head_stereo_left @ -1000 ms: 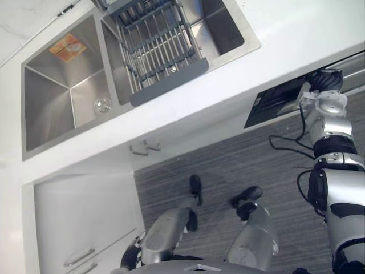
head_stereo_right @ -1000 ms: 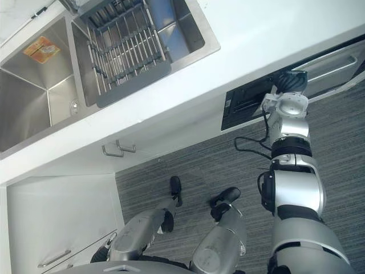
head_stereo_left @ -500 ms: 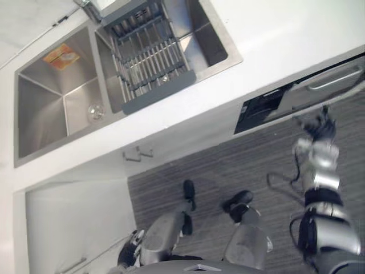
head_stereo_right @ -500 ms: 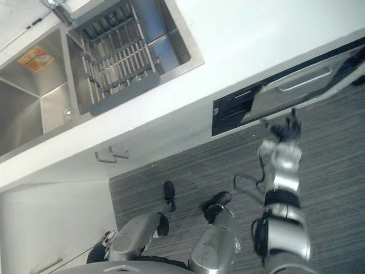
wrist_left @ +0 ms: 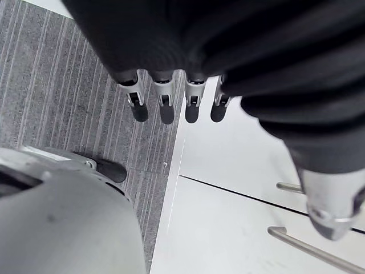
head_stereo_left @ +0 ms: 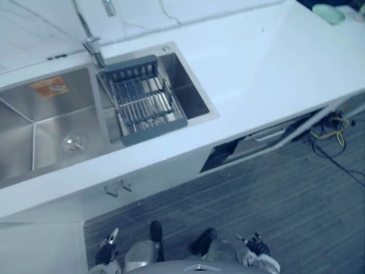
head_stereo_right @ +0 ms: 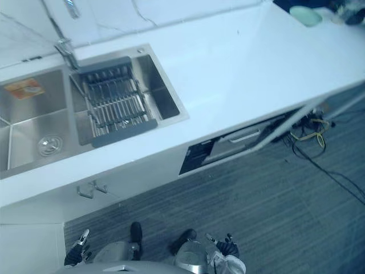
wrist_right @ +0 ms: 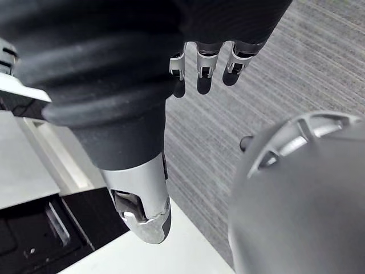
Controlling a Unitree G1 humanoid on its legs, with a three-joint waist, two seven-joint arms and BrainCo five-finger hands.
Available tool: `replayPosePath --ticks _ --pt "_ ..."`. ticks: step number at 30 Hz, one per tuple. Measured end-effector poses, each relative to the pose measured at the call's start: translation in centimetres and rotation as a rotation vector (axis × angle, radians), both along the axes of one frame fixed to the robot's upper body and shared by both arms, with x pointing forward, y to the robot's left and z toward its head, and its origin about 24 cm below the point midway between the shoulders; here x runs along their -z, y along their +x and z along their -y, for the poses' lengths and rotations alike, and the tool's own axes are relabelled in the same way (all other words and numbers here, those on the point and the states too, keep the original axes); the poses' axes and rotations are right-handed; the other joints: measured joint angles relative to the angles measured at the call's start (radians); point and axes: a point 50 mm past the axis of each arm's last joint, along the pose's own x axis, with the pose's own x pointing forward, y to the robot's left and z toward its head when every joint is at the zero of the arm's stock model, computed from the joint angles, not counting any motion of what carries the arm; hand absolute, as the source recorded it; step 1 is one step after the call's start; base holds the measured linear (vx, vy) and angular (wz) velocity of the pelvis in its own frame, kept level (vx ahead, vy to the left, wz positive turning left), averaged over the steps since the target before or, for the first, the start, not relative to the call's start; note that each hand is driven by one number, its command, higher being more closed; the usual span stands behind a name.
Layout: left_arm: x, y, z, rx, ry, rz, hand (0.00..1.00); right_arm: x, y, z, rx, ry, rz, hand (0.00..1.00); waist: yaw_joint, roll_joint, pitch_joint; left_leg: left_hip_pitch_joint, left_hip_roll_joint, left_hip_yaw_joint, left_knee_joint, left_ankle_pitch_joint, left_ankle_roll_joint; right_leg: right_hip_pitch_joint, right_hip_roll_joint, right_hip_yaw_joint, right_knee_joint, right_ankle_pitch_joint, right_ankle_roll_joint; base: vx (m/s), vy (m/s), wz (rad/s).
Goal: Walk over to the sink, pick up the cup, carry it to the dishwasher, place the cup inside the dishwasher, then close the dishwasher door
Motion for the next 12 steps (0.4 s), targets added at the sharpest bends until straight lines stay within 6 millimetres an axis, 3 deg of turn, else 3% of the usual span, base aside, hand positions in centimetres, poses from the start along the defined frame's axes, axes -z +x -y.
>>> replayPosePath --ticks 3,4,5,6,7,8,9,12 --pt "0.1 -0.1 -0.3 0.053 0.028 -0.034 0.00 0.4 -1.0 -0.5 0.002 0.032 -0.024 0.00 -0.013 -0.010 -0.011 0.015 0.002 -0.102 0.000 0.003 0.011 -0.019 0.006 0.206 0.119 0.049 -0.019 0.07 0.059 0.97" --pt "0.0 0.3 -0.5 0.082 0.042 -0.033 0.00 0.7 -1.8 -1.1 0.014 0.052 -0.044 0.00 -0.015 -0.006 -0.019 0.015 0.021 -0.163 0.001 0.009 0.015 -0.029 0.062 0.308 0.088 -0.023 0.011 0.12 -0.026 1.29" --pt "-0.1 0.5 -0.8 0.090 0.052 -0.032 0.00 0.9 -2.1 -1.5 0.015 0.064 -0.049 0.00 -0.018 -0.014 -0.024 0.009 0.028 -0.192 0.001 0.012 0.014 -0.022 0.106 0.353 0.042 -0.062 0.014 0.09 -0.073 1.29" --pt "-0.2 0.9 -1.2 0.111 0.072 -0.032 0.00 1.1 -2.4 -2.1 0.020 0.081 -0.056 0.00 -0.025 -0.031 -0.031 -0.005 0.030 -0.244 0.001 0.020 0.007 -0.005 0.181 0.429 -0.067 -0.104 0.015 0.08 -0.141 1.28" --pt "-0.2 1.2 -1.3 0.126 0.081 -0.030 0.00 1.3 -2.8 -2.3 0.037 0.094 -0.065 0.00 -0.026 -0.058 -0.036 -0.016 0.008 -0.288 0.001 0.025 0.002 0.015 0.231 0.498 -0.179 -0.101 0.015 0.02 -0.159 1.20" --pt "-0.4 1.4 -1.8 0.130 0.093 -0.025 0.00 1.3 -2.9 -2.4 0.045 0.099 -0.069 0.00 -0.024 -0.077 -0.039 -0.022 -0.012 -0.296 0.000 0.027 0.000 0.019 0.238 0.528 -0.210 -0.082 0.001 0.04 -0.220 1.02" --pt "-0.5 1.6 -2.3 0.132 0.112 -0.027 0.00 1.4 -3.3 -2.3 0.069 0.101 -0.073 0.00 -0.022 -0.110 -0.045 -0.021 -0.058 -0.308 -0.001 0.025 -0.002 0.037 0.213 0.542 -0.218 -0.093 0.010 0.07 -0.158 0.60" --pt "0.0 1.1 -1.1 0.122 0.087 -0.045 0.00 1.0 -3.1 -1.4 0.116 0.081 -0.042 0.00 -0.025 -0.068 -0.063 -0.003 -0.039 -0.197 0.000 0.022 -0.013 0.058 0.200 0.510 -0.219 -0.116 0.018 0.07 -0.033 0.37"
